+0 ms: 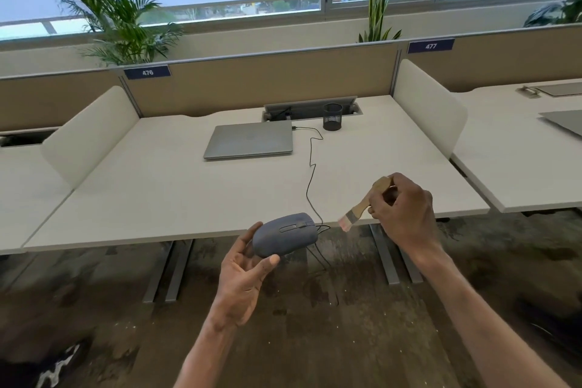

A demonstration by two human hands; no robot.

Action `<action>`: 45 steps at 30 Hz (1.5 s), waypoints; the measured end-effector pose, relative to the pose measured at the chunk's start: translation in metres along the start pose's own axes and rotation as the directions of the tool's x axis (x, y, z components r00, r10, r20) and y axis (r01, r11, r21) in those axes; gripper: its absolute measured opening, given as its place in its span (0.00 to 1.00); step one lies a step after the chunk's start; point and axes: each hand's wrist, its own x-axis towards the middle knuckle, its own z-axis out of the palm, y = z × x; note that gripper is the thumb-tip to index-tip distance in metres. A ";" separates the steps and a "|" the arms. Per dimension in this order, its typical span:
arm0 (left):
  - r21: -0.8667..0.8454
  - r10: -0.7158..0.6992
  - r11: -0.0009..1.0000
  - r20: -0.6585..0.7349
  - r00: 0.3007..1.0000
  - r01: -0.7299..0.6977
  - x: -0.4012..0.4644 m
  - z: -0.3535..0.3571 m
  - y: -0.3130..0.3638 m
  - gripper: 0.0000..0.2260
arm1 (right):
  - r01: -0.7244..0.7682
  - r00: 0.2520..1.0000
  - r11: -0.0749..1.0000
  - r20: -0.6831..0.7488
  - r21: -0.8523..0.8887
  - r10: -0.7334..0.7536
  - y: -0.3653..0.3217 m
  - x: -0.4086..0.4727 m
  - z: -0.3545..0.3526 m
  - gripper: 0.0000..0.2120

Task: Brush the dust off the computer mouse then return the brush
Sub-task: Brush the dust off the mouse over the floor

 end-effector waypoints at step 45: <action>0.454 0.461 0.854 -0.430 0.776 -0.256 0.027 0.116 -0.034 0.30 | 0.125 0.988 0.991 0.084 0.043 -0.129 0.024 0.047 -0.025 0.03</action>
